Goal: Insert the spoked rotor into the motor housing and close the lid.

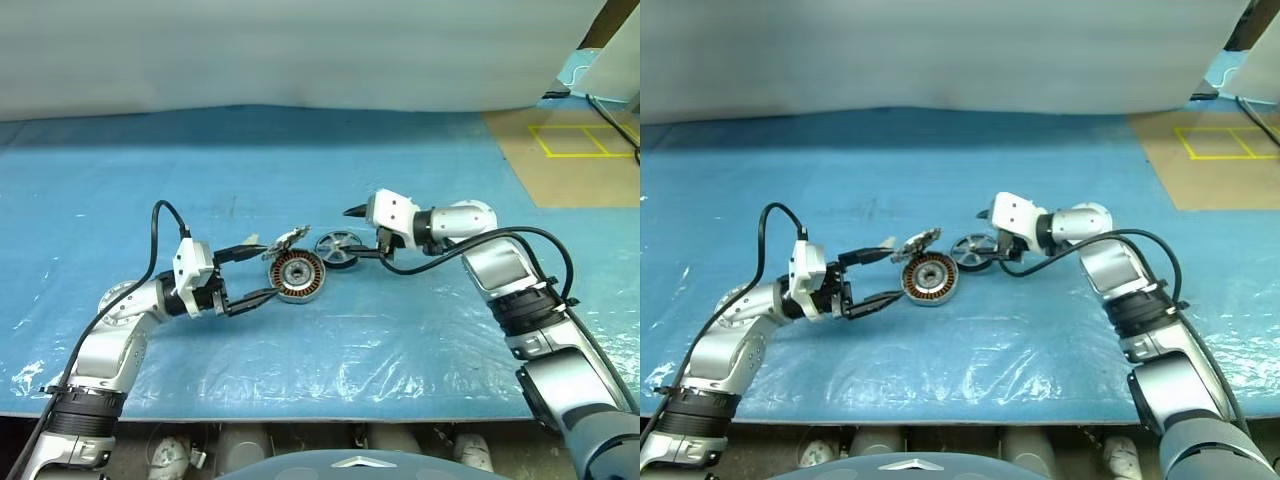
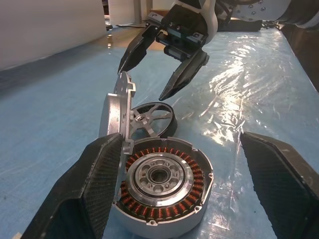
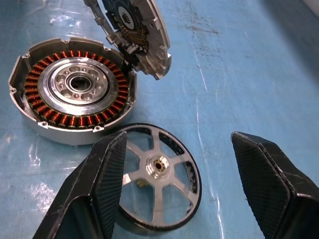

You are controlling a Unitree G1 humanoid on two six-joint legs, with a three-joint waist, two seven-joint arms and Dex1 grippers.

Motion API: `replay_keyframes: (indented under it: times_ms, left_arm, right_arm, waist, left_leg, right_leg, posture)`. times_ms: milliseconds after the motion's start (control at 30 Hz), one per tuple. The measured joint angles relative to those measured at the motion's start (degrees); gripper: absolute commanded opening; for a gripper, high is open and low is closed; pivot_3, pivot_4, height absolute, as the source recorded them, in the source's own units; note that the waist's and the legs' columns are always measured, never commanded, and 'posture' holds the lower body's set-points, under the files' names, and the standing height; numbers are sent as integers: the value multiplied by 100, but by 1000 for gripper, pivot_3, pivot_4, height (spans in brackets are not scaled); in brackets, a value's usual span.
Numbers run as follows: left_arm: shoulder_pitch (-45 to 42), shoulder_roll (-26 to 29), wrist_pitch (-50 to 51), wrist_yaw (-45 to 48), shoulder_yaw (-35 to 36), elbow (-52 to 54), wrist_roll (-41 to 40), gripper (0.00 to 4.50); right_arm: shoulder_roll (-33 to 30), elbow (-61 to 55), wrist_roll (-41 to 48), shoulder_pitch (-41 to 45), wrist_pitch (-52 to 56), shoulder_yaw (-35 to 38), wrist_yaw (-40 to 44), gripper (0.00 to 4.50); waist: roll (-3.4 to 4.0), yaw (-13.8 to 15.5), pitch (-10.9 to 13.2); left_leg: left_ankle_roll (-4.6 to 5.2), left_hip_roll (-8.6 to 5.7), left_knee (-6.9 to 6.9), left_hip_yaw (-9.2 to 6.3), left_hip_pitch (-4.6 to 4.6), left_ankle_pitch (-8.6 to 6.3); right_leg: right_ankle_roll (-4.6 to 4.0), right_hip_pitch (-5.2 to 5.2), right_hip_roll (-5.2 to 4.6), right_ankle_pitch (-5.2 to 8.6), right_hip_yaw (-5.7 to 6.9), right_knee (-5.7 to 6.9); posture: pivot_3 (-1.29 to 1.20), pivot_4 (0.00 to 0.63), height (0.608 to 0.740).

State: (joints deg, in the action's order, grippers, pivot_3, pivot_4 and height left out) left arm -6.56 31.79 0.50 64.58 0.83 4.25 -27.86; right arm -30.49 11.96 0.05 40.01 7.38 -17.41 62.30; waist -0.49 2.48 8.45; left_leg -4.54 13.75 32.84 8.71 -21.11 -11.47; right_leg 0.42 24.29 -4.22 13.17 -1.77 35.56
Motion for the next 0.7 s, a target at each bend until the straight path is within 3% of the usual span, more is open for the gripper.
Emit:
replay_keyframes:
  times_ms: [300,700]
  left_arm:
    - [323,359,392,105,121,327,-130,3981]
    - [786,497,763,78,133,718,-224,3981]
  right_arm:
    - [217,1405,-168,407,-474,-235,438,3517]
    - [378,2016,-507,489,-1125,-364,540,3517]
  waist:
    - [0,3,0]
    - [0,3,1]
  left_leg:
    - [0,1,4,0,-2,0]
    - [2,3,17,-1,-2,0]
  right_leg:
    - [-20,0,-1,11,3,4]
    - [-22,0,-2,12,3,16]
  posture:
    - [0,150,740]
    - [0,150,740]
